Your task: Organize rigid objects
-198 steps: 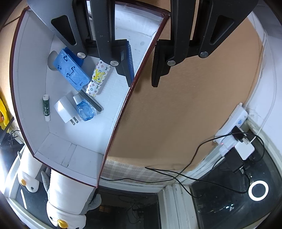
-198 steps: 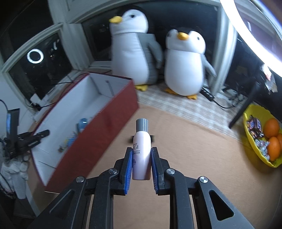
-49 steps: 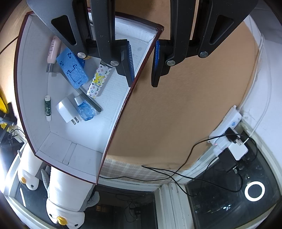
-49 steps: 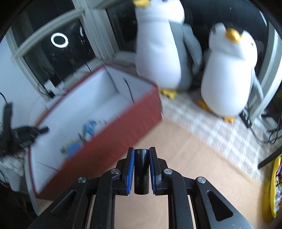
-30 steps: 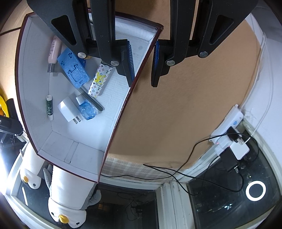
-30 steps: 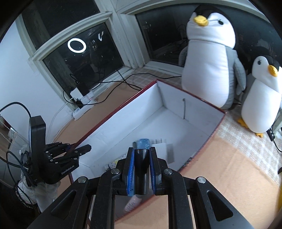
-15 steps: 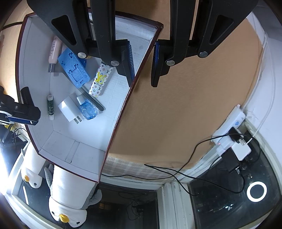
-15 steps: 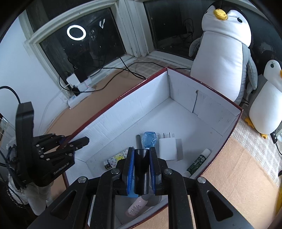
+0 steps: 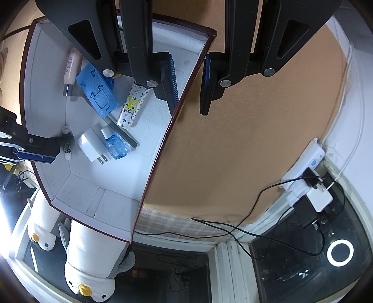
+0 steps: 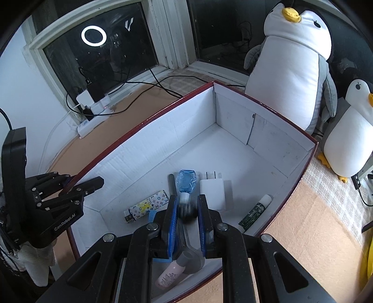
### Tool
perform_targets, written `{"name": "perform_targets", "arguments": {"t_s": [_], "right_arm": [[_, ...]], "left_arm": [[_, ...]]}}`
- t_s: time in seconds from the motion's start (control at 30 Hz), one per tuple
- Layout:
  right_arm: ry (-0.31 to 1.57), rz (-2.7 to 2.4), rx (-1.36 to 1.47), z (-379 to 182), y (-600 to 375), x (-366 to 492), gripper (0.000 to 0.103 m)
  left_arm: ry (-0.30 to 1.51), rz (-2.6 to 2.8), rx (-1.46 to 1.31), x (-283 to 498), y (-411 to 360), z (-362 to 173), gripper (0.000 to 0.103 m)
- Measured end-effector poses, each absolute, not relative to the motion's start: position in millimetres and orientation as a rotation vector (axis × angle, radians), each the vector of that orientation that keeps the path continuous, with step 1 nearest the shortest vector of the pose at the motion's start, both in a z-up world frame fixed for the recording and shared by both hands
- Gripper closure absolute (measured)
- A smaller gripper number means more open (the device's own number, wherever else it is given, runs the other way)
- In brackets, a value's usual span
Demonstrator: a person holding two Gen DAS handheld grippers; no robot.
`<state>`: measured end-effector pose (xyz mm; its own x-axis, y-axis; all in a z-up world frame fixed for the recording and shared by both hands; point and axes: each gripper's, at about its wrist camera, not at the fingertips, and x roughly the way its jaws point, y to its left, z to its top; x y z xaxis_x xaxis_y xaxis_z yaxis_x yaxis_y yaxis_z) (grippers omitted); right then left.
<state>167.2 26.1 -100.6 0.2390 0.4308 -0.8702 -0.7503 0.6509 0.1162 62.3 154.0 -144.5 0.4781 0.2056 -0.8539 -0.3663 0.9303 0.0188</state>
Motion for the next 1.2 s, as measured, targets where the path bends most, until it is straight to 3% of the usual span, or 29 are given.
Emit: {"name": "perform_targets", "arguments": {"t_s": [0.17,0.43,0.63,1.2], "right_arm": [[1.037,0.831,-0.372,-100,26,166,0.088],[1.012,0.827,-0.409,-99,28,162,0.054],[0.985,0.818,-0.439,-95,30,157,0.04],[0.947,0.794,-0.403,-79,14,139,0.034]], "left_arm": [[1.015,0.351,-0.179,62,155,-144,0.086],[1.015,0.351,-0.179,62,155,-144,0.086],[1.016,0.347,-0.183,62,154,-144,0.086],[0.988,0.341,-0.185,57,153,-131,0.086]]}}
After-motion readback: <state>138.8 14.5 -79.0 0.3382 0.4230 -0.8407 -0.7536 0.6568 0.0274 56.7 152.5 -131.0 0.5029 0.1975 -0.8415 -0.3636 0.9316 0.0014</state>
